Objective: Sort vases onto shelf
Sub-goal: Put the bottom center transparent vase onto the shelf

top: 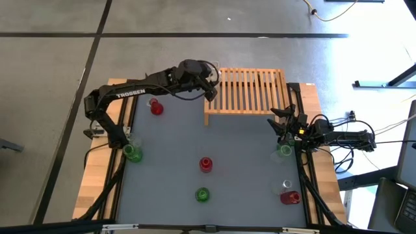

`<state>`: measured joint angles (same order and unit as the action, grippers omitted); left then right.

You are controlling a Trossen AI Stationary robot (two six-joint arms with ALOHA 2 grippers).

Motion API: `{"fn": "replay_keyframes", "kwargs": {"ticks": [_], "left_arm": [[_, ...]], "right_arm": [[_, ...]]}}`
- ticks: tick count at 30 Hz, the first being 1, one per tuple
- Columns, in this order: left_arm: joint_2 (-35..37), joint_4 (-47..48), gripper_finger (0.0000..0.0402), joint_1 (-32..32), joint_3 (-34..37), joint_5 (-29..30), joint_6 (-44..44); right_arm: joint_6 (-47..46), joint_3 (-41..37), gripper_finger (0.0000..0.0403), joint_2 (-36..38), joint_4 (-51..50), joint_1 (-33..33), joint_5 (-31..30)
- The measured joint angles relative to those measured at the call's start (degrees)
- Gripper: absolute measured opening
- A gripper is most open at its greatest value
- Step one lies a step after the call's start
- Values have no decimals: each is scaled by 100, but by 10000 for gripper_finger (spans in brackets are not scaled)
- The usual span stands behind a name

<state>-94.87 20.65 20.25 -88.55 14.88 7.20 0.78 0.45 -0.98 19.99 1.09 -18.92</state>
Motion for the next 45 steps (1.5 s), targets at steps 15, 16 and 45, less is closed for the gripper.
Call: {"fn": "replay_keyframes", "kwargs": {"ticks": [15,16,45], "left_arm": [[-129,-202,196,-4,-11,-103,2],[-129,-190,196,-22,-11,-104,-8],[-144,-5,262,-114,-239,-88,-186]], "right_arm": [[0,0,250,0,-42,1,2],[0,0,250,-1,-42,0,4],[-4,0,250,-1,-76,1,19]]}}
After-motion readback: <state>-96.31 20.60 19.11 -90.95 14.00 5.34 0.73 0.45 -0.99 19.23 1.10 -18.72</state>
